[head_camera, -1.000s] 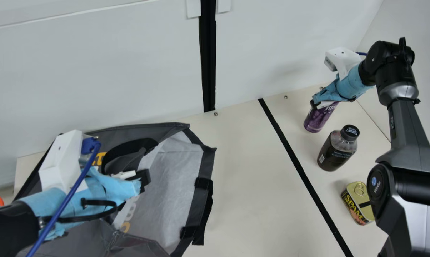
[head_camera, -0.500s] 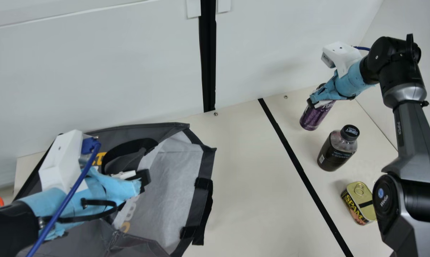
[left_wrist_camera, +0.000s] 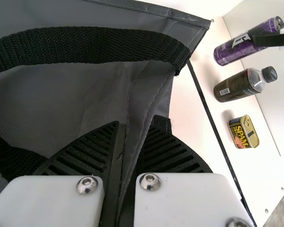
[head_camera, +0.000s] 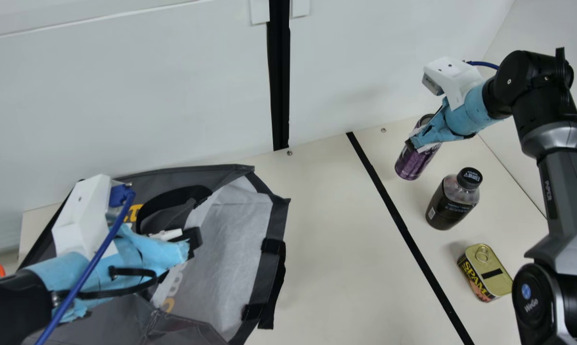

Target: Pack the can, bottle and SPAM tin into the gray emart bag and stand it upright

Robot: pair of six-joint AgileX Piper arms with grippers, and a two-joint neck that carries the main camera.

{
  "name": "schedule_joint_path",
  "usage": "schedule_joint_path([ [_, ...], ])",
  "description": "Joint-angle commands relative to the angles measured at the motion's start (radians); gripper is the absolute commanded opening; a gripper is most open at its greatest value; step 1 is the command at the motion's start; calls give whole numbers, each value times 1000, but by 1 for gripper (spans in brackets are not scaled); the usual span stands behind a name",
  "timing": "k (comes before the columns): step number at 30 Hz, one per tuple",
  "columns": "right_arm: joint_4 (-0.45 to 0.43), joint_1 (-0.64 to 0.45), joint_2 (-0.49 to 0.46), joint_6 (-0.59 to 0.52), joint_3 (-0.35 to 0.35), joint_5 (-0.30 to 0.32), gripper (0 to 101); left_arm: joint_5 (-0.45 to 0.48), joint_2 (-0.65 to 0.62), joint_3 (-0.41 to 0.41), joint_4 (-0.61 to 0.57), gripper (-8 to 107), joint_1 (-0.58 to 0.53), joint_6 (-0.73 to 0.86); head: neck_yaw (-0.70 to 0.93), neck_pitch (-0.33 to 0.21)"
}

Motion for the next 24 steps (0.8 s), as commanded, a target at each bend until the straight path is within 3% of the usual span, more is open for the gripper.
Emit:
schedule_joint_path([
  [1,-6,3,-20,-6,18,-1,0,0,0,0,0,-8,0,0,-1,-24],
  [13,-9,32,-121,-28,140,-1,0,0,0,0,0,-8,0,0,-1,-24],
  [24,63,26,-184,-129,230,-1,0,0,0,0,0,-8,0,0,-1,-24],
])
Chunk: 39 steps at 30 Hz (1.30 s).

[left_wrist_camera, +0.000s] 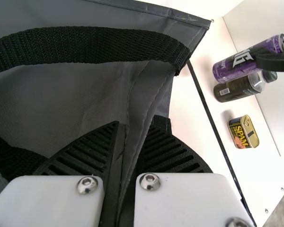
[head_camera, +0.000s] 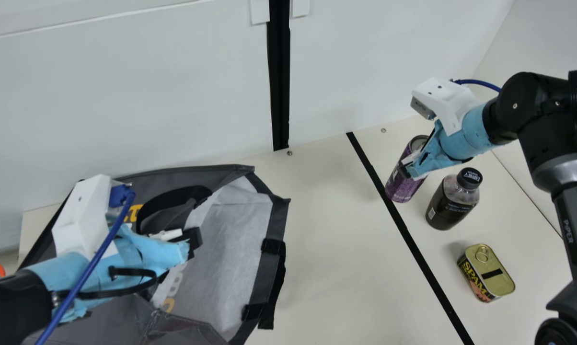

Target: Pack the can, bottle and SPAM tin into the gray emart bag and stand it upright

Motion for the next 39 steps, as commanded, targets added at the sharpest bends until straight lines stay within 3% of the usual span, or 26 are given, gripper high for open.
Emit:
schedule_joint_path([
  [1,19,-5,-7,-32,16,1,0,0,0,0,0,-8,0,0,-1,-23],
  [18,127,-12,-85,-241,149,1,0,0,0,0,0,-8,0,0,-1,-23],
  [39,198,104,-189,-319,283,1,0,0,0,0,0,-8,0,0,-1,-23],
])
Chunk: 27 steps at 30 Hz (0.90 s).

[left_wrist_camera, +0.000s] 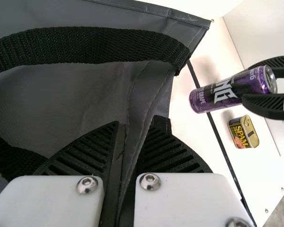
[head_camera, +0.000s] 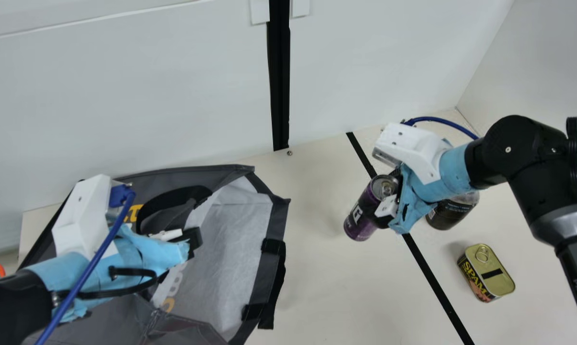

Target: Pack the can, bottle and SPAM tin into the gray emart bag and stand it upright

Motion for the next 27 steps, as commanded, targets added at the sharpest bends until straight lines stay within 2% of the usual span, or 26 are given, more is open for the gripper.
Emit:
schedule_joint_path([
  [1,3,9,-7,-3,8,0,0,0,0,0,0,-8,0,0,-1,-24],
  [12,44,55,-39,-16,44,0,0,0,0,0,0,-8,0,0,-1,-24],
  [27,174,141,-77,48,2,0,0,0,0,0,0,-8,0,0,-1,-24],
])
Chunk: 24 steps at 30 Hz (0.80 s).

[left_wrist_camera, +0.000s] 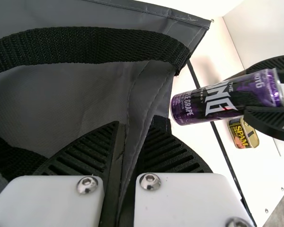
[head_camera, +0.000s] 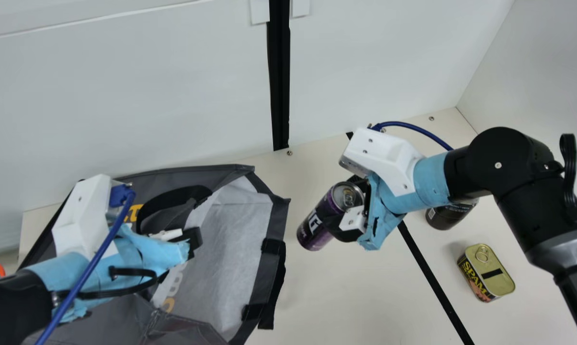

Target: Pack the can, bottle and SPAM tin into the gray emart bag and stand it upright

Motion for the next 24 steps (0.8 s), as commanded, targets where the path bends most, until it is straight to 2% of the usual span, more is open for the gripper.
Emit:
schedule_joint_path([
  [1,15,9,-4,12,-7,-2,0,0,0,0,0,-8,0,0,-1,-23],
  [17,109,89,-22,125,-119,-2,0,0,0,0,0,-8,0,0,-1,-23],
  [24,133,127,-28,161,-145,-2,0,0,0,0,0,-8,0,0,-1,-23],
])
